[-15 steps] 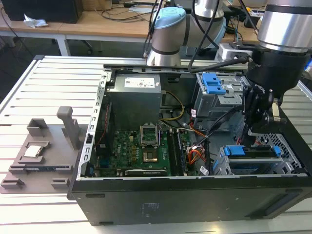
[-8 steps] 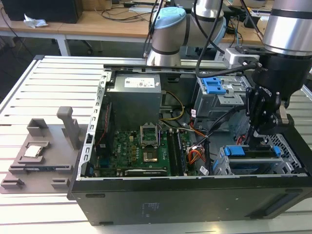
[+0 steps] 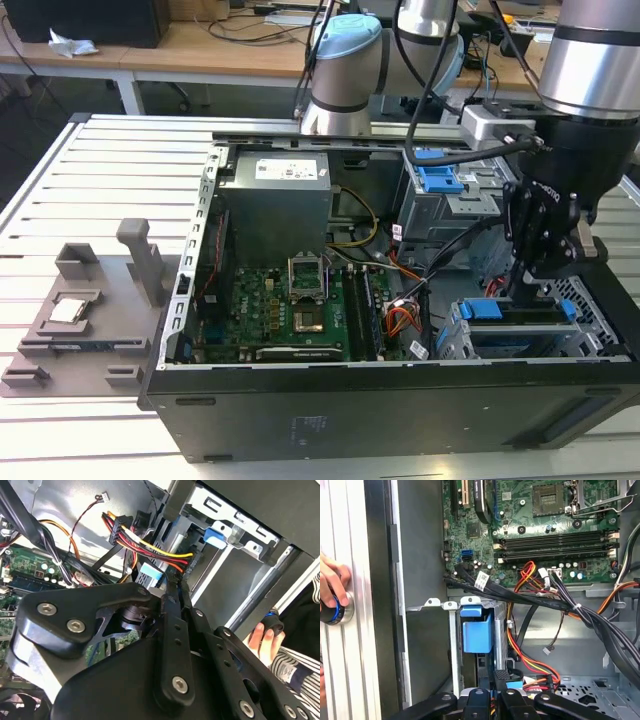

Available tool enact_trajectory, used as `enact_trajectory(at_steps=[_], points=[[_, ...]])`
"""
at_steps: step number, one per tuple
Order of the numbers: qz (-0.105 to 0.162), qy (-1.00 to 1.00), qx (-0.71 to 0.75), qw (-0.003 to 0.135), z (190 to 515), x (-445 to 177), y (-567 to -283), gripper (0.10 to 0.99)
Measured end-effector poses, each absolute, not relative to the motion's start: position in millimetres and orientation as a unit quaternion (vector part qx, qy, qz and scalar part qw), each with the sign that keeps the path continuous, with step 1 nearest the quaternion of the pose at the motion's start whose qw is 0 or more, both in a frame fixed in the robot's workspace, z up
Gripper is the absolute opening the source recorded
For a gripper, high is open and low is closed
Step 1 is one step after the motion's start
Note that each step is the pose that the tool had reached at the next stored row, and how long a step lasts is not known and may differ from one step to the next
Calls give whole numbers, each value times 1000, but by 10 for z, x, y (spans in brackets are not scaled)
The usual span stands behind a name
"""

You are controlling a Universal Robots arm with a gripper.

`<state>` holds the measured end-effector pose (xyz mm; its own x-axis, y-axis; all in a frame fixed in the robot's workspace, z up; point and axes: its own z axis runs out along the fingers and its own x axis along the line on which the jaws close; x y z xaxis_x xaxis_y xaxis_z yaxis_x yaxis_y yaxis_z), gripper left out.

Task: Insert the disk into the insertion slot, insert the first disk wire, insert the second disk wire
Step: 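Insert the second disk wire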

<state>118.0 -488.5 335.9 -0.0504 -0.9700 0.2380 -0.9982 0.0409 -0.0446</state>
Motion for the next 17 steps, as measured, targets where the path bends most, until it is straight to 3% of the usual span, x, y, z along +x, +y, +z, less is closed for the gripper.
enact_trajectory(at_steps=[14, 17], points=[[95, -718, 686, 68, 3334, 1179, -4998, 149], [95, -718, 686, 68, 3335, 1179, -4998, 227]])
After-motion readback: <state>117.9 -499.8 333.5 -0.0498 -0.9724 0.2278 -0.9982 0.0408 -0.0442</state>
